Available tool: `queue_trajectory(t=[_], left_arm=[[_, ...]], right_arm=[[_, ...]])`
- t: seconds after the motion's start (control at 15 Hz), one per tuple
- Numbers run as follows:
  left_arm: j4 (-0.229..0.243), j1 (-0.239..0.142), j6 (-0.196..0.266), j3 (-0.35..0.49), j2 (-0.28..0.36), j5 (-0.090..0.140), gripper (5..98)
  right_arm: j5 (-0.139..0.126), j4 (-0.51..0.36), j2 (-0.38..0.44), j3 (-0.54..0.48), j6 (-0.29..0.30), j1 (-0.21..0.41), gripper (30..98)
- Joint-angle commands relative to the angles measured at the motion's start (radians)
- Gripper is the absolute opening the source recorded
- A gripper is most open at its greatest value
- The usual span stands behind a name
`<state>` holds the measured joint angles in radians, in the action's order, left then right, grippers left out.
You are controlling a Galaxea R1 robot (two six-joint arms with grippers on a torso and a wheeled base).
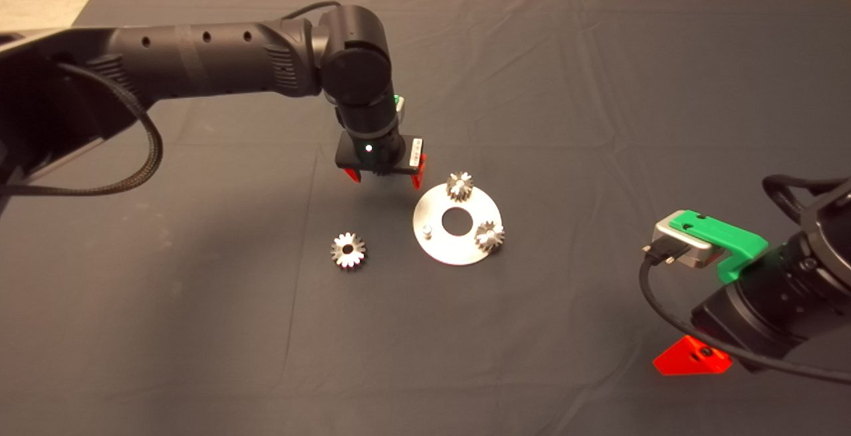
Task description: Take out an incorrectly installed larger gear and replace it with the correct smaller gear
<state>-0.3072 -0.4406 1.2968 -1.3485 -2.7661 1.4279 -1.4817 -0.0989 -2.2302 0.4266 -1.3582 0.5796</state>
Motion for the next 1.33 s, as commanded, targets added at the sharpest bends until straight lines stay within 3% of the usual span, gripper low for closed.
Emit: queue_trajectory(t=[0.0,0.2,0.33,0.53,0.73,0.87,1.27], left_arm=[[0.01,-0.009,-0.026,-0.103,-0.008,0.005,83.6],[0.007,-0.007,-0.032,-0.134,-0.019,0.002,88.3],[-0.003,-0.007,-0.086,-0.199,-0.064,0.002,92.3],[-0.003,-0.004,-0.105,-0.279,-0.106,-0.006,93.0],[-0.003,-0.004,-0.121,-0.302,-0.114,-0.041,93.0],[-0.003,0.001,-0.155,-0.349,-0.116,-0.049,93.0],[-0.004,0.003,-0.177,-0.374,-0.114,-0.05,93.0]], right_arm=[[0.003,-0.035,0.004,-0.003,-0.002,0.022,97.7],[0.002,-0.035,0.0,-0.003,-0.002,0.023,97.7],[0.001,-0.035,0.0,-0.003,-0.002,0.023,97.7],[0.001,-0.035,0.0,-0.002,-0.002,0.023,97.7],[0.001,-0.035,-0.001,-0.002,-0.001,0.023,97.7],[0.001,-0.033,-0.003,-0.003,-0.001,0.023,97.7],[0.003,-0.033,0.002,-0.003,-0.001,0.023,97.7]])
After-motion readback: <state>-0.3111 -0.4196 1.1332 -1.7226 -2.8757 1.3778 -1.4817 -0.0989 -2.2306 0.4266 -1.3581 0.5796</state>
